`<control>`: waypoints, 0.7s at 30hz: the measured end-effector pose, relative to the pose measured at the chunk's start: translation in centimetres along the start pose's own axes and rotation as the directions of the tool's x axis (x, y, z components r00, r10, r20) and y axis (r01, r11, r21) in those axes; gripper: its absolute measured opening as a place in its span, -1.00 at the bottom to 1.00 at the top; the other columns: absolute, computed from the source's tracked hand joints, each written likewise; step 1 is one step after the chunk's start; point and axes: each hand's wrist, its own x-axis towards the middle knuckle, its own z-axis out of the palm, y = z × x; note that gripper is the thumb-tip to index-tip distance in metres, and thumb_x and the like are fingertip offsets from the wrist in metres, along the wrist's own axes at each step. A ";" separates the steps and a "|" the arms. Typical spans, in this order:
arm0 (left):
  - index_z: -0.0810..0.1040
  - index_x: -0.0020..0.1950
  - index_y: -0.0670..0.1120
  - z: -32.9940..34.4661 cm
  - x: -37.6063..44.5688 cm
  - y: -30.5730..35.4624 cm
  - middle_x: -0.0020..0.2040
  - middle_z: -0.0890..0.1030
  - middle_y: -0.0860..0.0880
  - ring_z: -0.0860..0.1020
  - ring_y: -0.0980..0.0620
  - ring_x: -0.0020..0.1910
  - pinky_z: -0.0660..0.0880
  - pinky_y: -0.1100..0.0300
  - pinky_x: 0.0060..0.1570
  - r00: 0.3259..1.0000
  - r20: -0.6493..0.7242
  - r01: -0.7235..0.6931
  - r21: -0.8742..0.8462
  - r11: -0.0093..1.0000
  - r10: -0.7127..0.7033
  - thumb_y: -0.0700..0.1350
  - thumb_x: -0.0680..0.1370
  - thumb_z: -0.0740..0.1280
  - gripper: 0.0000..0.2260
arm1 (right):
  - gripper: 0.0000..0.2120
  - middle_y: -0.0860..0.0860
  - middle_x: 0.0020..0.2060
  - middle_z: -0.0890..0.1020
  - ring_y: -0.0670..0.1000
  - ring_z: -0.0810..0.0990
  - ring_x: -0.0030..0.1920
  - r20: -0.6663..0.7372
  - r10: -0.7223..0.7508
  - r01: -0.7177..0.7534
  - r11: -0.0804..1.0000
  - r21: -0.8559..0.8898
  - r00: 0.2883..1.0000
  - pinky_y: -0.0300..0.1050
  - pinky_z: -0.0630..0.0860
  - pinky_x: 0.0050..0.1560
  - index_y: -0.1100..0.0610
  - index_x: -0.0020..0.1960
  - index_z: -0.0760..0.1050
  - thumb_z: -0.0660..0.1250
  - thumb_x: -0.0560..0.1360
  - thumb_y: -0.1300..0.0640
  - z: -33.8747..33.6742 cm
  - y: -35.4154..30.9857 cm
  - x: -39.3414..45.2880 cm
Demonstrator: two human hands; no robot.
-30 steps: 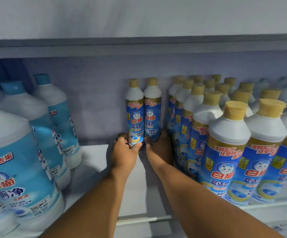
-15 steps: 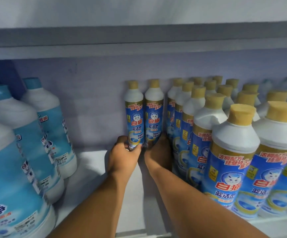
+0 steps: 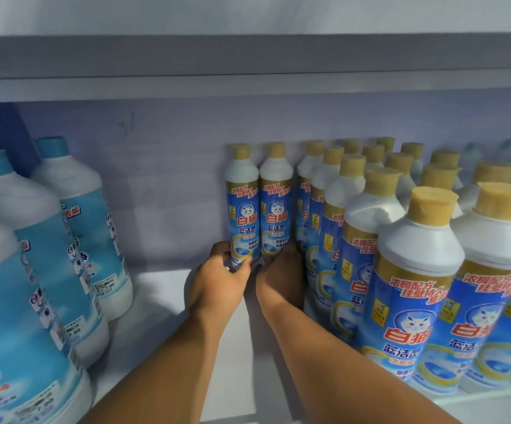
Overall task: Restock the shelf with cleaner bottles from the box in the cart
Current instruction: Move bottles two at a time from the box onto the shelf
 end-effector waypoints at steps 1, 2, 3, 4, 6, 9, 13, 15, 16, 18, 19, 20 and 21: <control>0.49 0.14 0.13 0.0 0.0 0.0 0.05 0.71 0.09 0.66 -0.09 0.04 0.62 0.05 -0.03 1.000 -0.002 -0.003 0.006 1.000 0.003 0.26 0.49 0.38 -0.67 | -0.47 0.09 0.41 0.43 0.08 0.41 0.42 0.018 0.027 -0.026 0.997 -0.066 0.999 -0.05 0.38 0.39 0.14 0.51 0.23 0.31 0.61 0.07 0.1 0.1 0.2; 0.48 0.13 0.13 0.1 0.0 -0.1 0.04 0.71 0.09 0.66 -0.09 0.04 0.62 0.06 -0.04 1.000 -0.003 -0.003 0.012 1.000 0.003 0.27 0.49 0.38 -0.68 | -0.48 0.07 0.40 0.45 0.06 0.43 0.41 0.014 0.059 -0.058 0.995 -0.079 0.998 -0.08 0.39 0.35 0.13 0.50 0.25 0.31 0.61 0.04 -0.1 0.0 0.1; 0.48 0.12 0.13 0.0 0.0 -0.1 0.04 0.71 0.09 0.66 -0.09 0.03 0.62 0.07 -0.04 1.000 -0.006 -0.002 0.014 1.000 0.002 0.27 0.49 0.37 -0.68 | -0.51 0.06 0.38 0.47 0.06 0.46 0.39 0.004 0.061 -0.061 0.995 -0.080 0.998 -0.10 0.42 0.32 0.12 0.48 0.27 0.30 0.61 0.03 -0.1 0.4 0.4; 0.48 0.12 0.13 0.0 0.0 0.0 0.04 0.71 0.09 0.66 -0.09 0.03 0.62 0.07 -0.04 1.000 -0.008 -0.001 0.015 1.000 0.001 0.26 0.49 0.37 -0.68 | -0.53 0.06 0.36 0.49 0.06 0.49 0.37 -0.004 0.065 -0.065 0.994 -0.085 0.998 -0.10 0.45 0.28 0.12 0.46 0.29 0.30 0.62 0.02 -0.3 0.2 0.2; 0.48 0.13 0.12 0.1 -0.1 0.0 0.05 0.71 0.09 0.66 -0.09 0.03 0.62 0.06 -0.04 1.000 -0.010 -0.004 0.007 1.000 0.004 0.27 0.48 0.37 -0.67 | -0.57 0.06 0.33 0.52 0.07 0.52 0.33 -0.016 0.049 -0.051 0.992 -0.118 0.999 -0.10 0.48 0.22 0.12 0.43 0.30 0.27 0.63 0.01 -0.6 0.0 -0.2; 0.49 0.13 0.12 0.0 0.0 -0.1 0.05 0.71 0.09 0.66 -0.07 0.02 0.62 0.06 -0.04 1.000 -0.009 0.000 -0.001 1.000 0.000 0.28 0.48 0.37 -0.66 | -0.54 0.08 0.35 0.49 0.08 0.51 0.34 -0.022 0.024 -0.027 0.989 -0.145 0.999 -0.08 0.49 0.22 0.13 0.44 0.29 0.27 0.62 -0.02 -0.4 -0.1 -0.6; 0.51 0.12 0.13 0.0 0.0 0.0 0.05 0.71 0.10 0.65 -0.06 0.02 0.59 0.13 -0.05 1.000 0.000 0.030 -0.028 0.999 -0.030 0.26 0.49 0.39 -0.68 | -0.54 0.09 0.36 0.46 0.08 0.50 0.34 -0.054 0.013 -0.023 0.982 -0.188 0.998 -0.07 0.49 0.24 0.14 0.43 0.26 0.28 0.62 -0.03 0.0 0.1 -0.6; 0.51 0.11 0.13 -0.1 0.0 0.0 0.05 0.71 0.12 0.65 -0.04 0.02 0.57 0.15 -0.05 0.999 0.004 0.035 -0.038 0.999 -0.034 0.25 0.49 0.40 -0.69 | -0.60 0.08 0.34 0.47 0.07 0.51 0.33 -0.062 0.034 -0.046 0.975 -0.215 0.998 -0.09 0.48 0.23 0.13 0.42 0.27 0.23 0.65 0.00 -0.1 -0.2 -0.6; 0.50 0.11 0.14 -0.1 0.0 -0.1 0.05 0.70 0.13 0.65 -0.03 0.02 0.58 0.15 -0.05 1.000 0.005 0.031 -0.036 0.999 -0.031 0.26 0.48 0.40 -0.69 | -0.61 0.08 0.34 0.48 0.07 0.51 0.33 -0.054 0.037 -0.048 0.972 -0.229 0.998 -0.10 0.48 0.23 0.13 0.41 0.27 0.21 0.65 0.02 -0.2 -0.2 -0.6; 0.50 0.12 0.15 -0.1 0.0 -0.1 0.04 0.70 0.14 0.65 -0.03 0.01 0.58 0.15 -0.06 1.000 0.011 0.018 -0.030 0.999 -0.018 0.26 0.48 0.39 -0.69 | -0.62 0.09 0.32 0.48 0.07 0.51 0.32 -0.036 0.057 -0.064 0.970 -0.235 0.998 -0.11 0.48 0.20 0.15 0.41 0.27 0.18 0.66 0.02 -0.6 -0.4 -0.8; 0.49 0.13 0.16 -0.1 0.0 -0.1 0.04 0.70 0.15 0.65 -0.02 0.02 0.57 0.15 -0.07 1.000 0.012 0.015 -0.025 1.000 -0.015 0.26 0.49 0.39 -0.69 | -0.63 0.09 0.32 0.48 0.07 0.51 0.32 -0.032 0.051 -0.058 0.969 -0.238 0.998 -0.12 0.47 0.20 0.16 0.40 0.27 0.16 0.66 0.02 -0.7 -0.4 -0.9; 0.49 0.14 0.16 -0.2 0.0 -0.1 0.04 0.70 0.15 0.65 -0.02 0.02 0.57 0.15 -0.07 1.000 0.013 0.013 -0.022 1.000 -0.012 0.27 0.49 0.38 -0.69 | -0.63 0.10 0.32 0.48 0.07 0.51 0.32 -0.043 0.052 -0.061 0.971 -0.233 0.998 -0.12 0.47 0.19 0.16 0.40 0.27 0.14 0.67 0.02 -0.8 -0.6 -1.0; 0.48 0.14 0.17 -0.1 -0.1 -0.1 0.05 0.70 0.16 0.65 -0.02 0.02 0.57 0.15 -0.07 1.000 0.014 0.010 -0.020 1.000 -0.010 0.28 0.49 0.37 -0.68 | -0.63 0.10 0.33 0.48 0.07 0.52 0.31 -0.055 0.061 -0.072 0.971 -0.226 0.997 -0.13 0.47 0.19 0.16 0.40 0.27 0.13 0.67 0.01 -0.8 -0.6 -1.1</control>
